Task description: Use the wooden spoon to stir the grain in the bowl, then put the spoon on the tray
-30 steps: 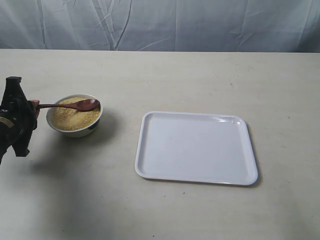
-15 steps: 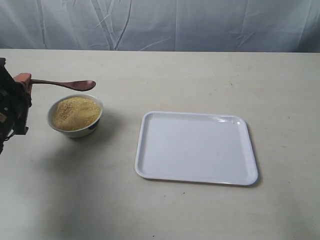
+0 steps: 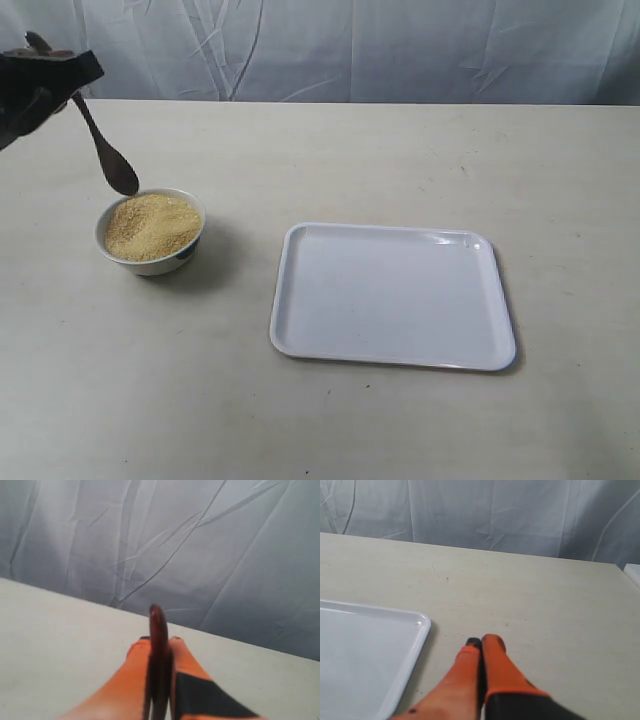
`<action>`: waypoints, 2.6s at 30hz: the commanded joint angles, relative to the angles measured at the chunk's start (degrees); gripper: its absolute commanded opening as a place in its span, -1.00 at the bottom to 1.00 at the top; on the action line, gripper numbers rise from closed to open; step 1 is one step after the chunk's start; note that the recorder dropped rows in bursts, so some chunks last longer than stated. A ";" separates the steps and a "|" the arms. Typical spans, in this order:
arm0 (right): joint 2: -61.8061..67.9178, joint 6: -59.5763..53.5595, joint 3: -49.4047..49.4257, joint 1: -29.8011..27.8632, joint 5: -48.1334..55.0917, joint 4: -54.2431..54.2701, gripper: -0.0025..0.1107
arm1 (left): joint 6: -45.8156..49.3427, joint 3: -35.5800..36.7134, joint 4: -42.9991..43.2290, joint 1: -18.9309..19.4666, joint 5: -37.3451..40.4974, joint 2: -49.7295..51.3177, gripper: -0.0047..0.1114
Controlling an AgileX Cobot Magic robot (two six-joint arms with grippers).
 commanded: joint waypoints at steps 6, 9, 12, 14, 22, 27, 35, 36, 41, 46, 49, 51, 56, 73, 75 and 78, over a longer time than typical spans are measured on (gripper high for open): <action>-0.39 -0.03 0.10 -0.25 -0.68 0.07 -0.96 | 1.31 -1.18 0.54 0.04 -0.82 6.40 -0.92; -0.39 -0.03 0.10 -0.25 -0.68 0.07 -0.96 | -2.54 -1.18 3.50 0.04 -6.03 9.72 -0.92; -0.39 -0.03 0.10 -0.25 -0.68 0.07 -0.96 | -3.26 -1.18 5.64 0.04 -8.22 12.17 -0.92; -0.39 -0.03 0.10 -0.25 -0.68 0.07 -0.96 | -3.26 -1.18 5.64 0.04 -8.22 13.42 -0.92; -0.39 -0.03 0.10 -0.25 -0.68 0.07 -0.96 | -3.09 -1.18 7.15 0.04 -7.38 17.83 -0.92; -0.39 -0.03 0.10 -0.25 -0.68 0.07 -0.96 | 1.03 -1.18 6.87 0.04 -6.46 17.81 -0.92; -0.39 -0.03 0.10 -0.25 -0.68 0.07 -0.96 | 1.03 -1.18 6.70 0.04 -6.75 13.84 -0.92; -0.39 -0.03 0.10 -0.25 -0.68 0.07 -0.96 | 1.03 -1.18 6.70 0.04 -6.75 12.87 -0.92; -0.39 -0.03 0.10 -0.25 -0.68 0.07 -0.96 | 3.57 -1.18 4.79 0.04 -6.75 9.60 -0.92; -0.39 -0.03 0.10 -0.25 -0.68 0.07 -0.96 | 7.64 -1.18 2.98 0.04 -5.16 11.36 -0.92; -0.39 -0.03 0.10 -0.25 -0.68 0.19 -0.96 | 7.64 -1.18 2.98 0.04 -5.56 13.46 -0.92; -0.39 -0.03 0.10 -0.25 -0.68 0.19 -0.96 | 7.64 -1.18 2.98 0.04 -5.85 15.11 -0.92; -0.39 -0.03 0.10 -0.25 -0.68 0.19 -0.96 | -1.11 -1.18 6.79 -0.07 -6.05 16.56 -0.92; -0.39 -0.03 0.10 -0.25 -0.68 0.19 -0.96 | -1.29 -3.13 12.31 0.03 -7.98 11.33 -0.92; -0.39 -0.03 0.10 -0.25 -0.68 0.19 -0.96 | 1.94 -3.50 12.29 0.03 -7.87 11.33 -0.92; -0.39 -0.03 0.10 -0.25 -0.68 0.19 -0.96 | 3.18 -3.50 12.22 0.03 -7.87 12.61 -0.92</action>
